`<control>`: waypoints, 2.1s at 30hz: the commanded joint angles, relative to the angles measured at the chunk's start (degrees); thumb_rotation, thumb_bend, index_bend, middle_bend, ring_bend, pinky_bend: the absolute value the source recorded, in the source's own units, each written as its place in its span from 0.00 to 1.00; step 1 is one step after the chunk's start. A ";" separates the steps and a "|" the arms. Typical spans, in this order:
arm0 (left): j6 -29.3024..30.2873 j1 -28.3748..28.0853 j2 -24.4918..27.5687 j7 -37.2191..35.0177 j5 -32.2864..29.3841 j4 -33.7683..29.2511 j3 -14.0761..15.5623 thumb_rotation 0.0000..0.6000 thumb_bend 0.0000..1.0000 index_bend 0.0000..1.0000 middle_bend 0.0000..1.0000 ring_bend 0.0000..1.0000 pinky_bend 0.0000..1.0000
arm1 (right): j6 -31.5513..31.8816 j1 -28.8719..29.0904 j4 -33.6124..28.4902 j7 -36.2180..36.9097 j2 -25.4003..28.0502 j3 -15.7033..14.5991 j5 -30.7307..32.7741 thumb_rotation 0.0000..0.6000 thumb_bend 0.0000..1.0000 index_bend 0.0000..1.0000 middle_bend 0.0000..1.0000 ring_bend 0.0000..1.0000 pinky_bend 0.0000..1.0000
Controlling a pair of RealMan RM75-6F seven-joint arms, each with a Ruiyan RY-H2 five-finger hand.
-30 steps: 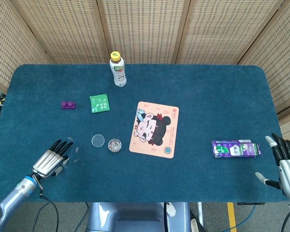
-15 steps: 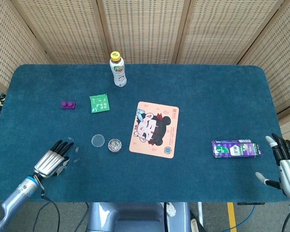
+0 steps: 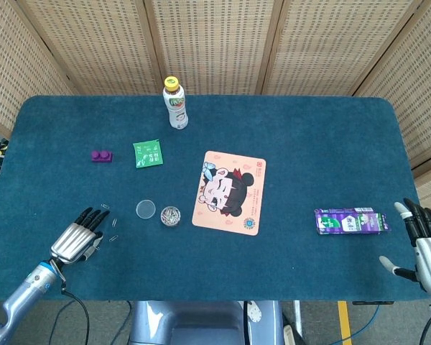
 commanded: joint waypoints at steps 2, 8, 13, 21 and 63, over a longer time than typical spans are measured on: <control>1.42 -0.11 1.11 -0.11 0.18 -1.52 -0.49 1.00 0.47 0.67 0.00 0.00 0.00 | 0.02 -0.02 0.01 0.17 0.05 0.01 0.03 1.00 0.00 0.01 0.00 0.00 0.00; 5.20 -1.02 4.86 0.36 0.65 -7.55 -2.63 1.00 0.47 0.67 0.00 0.00 0.00 | 0.07 -0.05 -0.01 0.73 0.24 -0.02 -0.04 1.00 0.00 0.01 0.00 0.00 0.00; 4.63 -3.86 8.23 3.10 -0.43 -15.01 -6.12 1.00 0.47 0.67 0.00 0.00 0.00 | -0.09 0.02 0.04 0.96 0.25 -0.06 -0.06 1.00 0.00 0.01 0.00 0.00 0.00; -1.73 -9.23 8.74 10.23 -3.63 -22.52 -10.56 1.00 0.48 0.67 0.00 0.00 0.00 | -0.52 0.26 0.25 0.60 0.05 0.07 0.36 1.00 0.00 0.01 0.00 0.00 0.00; -11.82 -18.02 -6.69 20.75 -21.23 -19.52 -16.66 1.00 0.31 0.10 0.00 0.00 0.00 | -1.81 0.80 1.19 2.43 0.09 0.18 1.33 1.00 0.00 0.01 0.00 0.00 0.00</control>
